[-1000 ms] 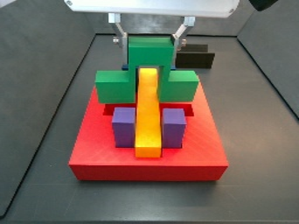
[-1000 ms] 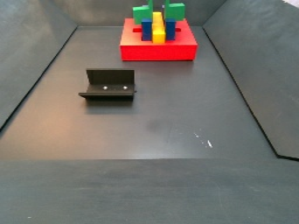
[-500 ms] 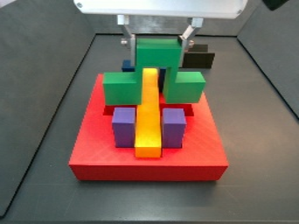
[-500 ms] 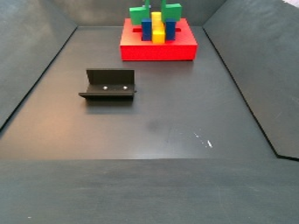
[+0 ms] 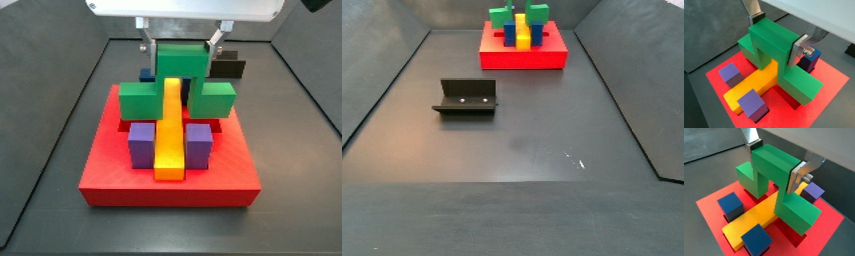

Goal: Pick up the green object. Move up. Place the green object on the fixture. Regrasp the green object. Move to above the board. Insert the green object.
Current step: Insert the green object.

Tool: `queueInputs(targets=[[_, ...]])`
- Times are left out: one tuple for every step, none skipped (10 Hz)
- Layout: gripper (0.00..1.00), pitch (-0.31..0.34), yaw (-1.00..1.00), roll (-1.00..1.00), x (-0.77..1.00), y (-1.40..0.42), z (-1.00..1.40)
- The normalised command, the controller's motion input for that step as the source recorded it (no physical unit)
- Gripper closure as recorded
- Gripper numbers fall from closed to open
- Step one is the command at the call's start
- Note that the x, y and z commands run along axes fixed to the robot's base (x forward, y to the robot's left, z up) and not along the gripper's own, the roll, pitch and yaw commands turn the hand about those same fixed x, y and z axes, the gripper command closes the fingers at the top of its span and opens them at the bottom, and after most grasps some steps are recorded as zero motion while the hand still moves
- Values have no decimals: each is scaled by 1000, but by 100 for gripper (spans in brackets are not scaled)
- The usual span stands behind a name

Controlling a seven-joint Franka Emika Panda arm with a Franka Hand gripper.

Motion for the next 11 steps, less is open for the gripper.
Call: queueInputs(targets=[[100,106,-149,-46,0,66,-57],[100,116,-137,0,-66,0,-129],[100,106,-117,0,-166,0,-231],[100,99,-114,0,-186,0,-271],[100,66,-77,0,-191,0,-343],[100,43,-49,0,-163,0,-383],[100,7,-20,-107,0,0,-246],[100,19,-31,-130,74,0,-51],[100,36,-51,-117,117,0,-46],[100,37,-54,-153,123,0,-34],[100,41,-60,-284,174,0,0]])
